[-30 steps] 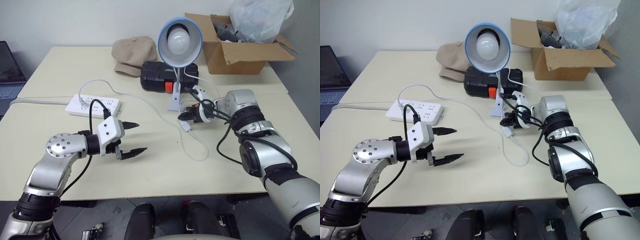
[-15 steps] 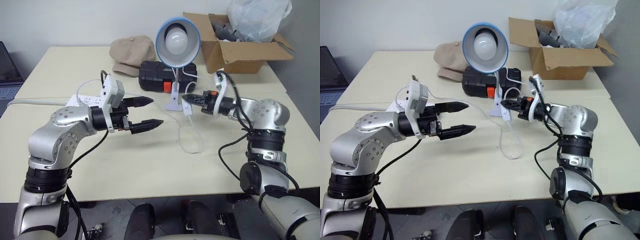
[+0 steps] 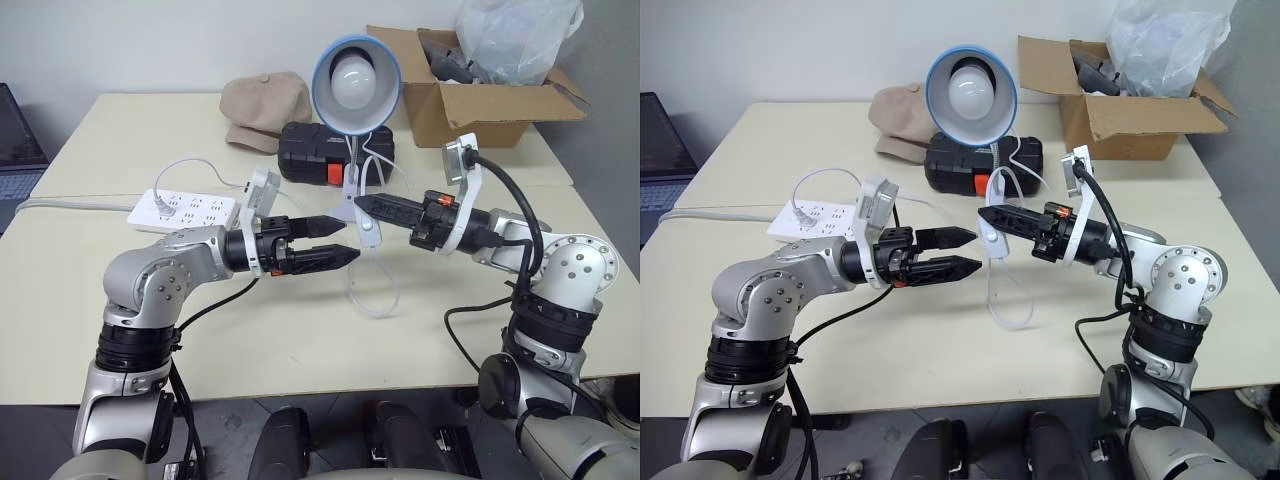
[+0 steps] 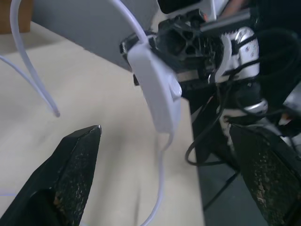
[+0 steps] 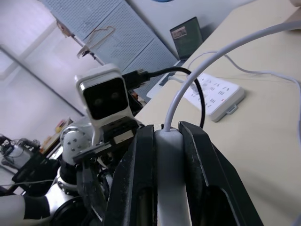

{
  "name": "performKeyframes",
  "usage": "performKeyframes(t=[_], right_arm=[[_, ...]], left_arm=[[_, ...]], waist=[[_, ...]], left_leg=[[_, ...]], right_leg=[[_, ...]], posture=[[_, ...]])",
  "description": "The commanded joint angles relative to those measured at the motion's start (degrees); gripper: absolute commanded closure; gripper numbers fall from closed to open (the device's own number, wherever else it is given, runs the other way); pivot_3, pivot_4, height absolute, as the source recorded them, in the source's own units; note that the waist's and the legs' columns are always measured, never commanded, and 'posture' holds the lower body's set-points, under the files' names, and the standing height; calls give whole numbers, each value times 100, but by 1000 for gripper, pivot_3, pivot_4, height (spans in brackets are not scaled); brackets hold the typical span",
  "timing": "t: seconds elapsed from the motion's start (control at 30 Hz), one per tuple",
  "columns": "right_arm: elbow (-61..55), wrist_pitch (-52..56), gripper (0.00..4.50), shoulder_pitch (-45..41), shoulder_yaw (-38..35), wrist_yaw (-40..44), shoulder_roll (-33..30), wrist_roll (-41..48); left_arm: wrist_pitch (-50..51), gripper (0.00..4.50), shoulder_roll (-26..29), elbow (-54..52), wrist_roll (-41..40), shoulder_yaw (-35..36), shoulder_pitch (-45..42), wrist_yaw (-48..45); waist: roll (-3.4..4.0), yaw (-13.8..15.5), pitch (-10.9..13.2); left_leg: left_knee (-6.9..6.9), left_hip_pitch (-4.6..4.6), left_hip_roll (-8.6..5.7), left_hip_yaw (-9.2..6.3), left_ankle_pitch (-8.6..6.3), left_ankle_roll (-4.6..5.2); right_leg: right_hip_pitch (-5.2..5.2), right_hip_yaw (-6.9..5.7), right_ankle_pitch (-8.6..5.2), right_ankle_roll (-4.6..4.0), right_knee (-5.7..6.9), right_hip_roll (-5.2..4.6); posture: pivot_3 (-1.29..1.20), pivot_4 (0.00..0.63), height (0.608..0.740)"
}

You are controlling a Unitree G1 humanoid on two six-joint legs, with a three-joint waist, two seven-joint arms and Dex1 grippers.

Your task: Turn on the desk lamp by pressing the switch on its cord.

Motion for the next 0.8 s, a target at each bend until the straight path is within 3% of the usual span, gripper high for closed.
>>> performKeyframes(t=[0.03,0.4,0.8], right_arm=[[-184,-40,4106,-34,97,85,-114,420],[-12,-268,4106,-87,463,108,-445,836],[2,-314,4106,-161,586,-138,-508,1380]], left_arm=[[197,0,-174,-40,-461,291,-55,147],[426,0,-331,-194,-992,330,82,335],[352,0,-553,-91,-1013,148,141,276]], waist=[[0,3,0],[0,7,0],[0,9,0]], left_leg=[[0,0,0,0,0,0],[1,-1,-2,1,0,0],[0,-1,-2,1,0,0]], right_leg=[[0,0,1,-1,0,0],[1,1,1,-2,-2,0],[1,1,0,-1,-3,0]], posture=[[0,150,740],[0,150,740],[0,150,740]])
